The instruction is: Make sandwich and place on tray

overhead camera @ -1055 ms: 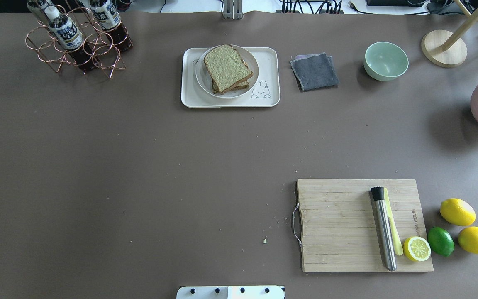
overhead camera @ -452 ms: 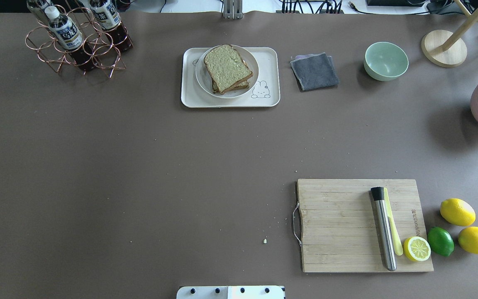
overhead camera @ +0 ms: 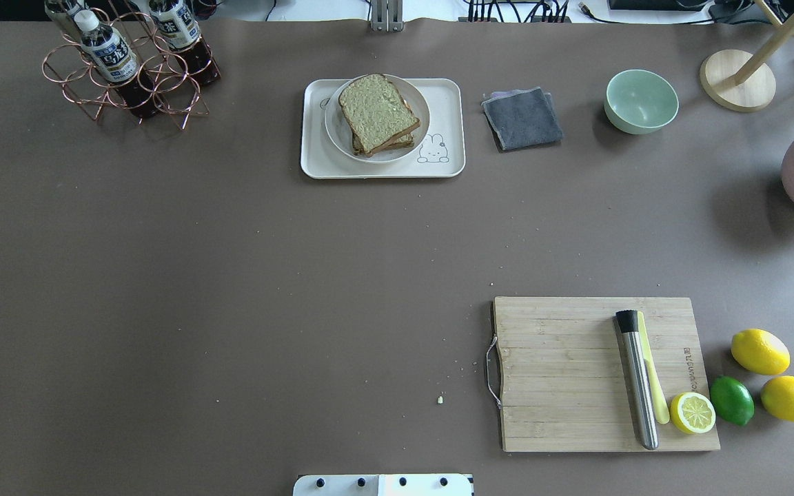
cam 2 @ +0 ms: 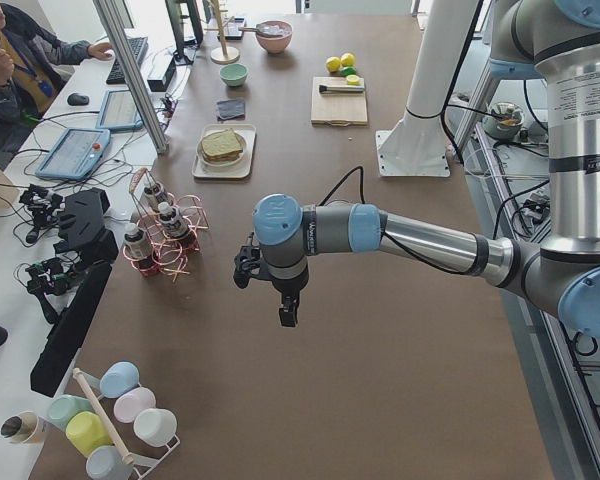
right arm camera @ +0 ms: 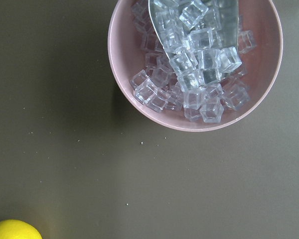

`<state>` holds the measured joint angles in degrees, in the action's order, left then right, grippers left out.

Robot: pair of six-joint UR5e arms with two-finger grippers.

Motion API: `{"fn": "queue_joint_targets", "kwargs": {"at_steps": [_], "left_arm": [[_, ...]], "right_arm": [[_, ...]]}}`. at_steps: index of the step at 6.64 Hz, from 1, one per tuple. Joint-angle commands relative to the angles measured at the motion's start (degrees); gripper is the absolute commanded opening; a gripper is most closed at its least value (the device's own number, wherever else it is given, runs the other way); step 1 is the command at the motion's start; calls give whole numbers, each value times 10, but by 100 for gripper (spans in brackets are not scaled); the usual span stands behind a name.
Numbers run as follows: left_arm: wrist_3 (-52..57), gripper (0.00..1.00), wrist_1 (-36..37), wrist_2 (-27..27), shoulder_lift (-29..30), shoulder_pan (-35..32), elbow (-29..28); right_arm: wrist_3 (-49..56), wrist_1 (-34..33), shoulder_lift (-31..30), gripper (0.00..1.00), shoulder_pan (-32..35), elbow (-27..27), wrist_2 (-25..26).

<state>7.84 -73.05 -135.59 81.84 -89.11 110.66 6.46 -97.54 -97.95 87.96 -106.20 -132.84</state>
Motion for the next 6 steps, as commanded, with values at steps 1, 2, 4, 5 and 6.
{"fn": "queue_joint_targets", "kwargs": {"at_steps": [1, 2, 4, 5, 6], "left_arm": [[1, 98, -7, 20, -14, 2, -4], [-4, 98, -16, 18, -24, -1, -6], [-19, 98, -14, 7, -27, -22, -18], [-47, 98, -14, 7, -22, -24, -15], [-45, 98, -15, 4, -24, -24, -8]], "right_arm": [[0, 2, 0, 100, -19, -2, 1], [0, 2, 0, 100, -23, -3, -1], [0, 2, -1, 100, -30, -2, -2], [0, 2, -1, 100, -30, -3, -3], [0, 2, -2, 100, -30, -4, -3]]}}
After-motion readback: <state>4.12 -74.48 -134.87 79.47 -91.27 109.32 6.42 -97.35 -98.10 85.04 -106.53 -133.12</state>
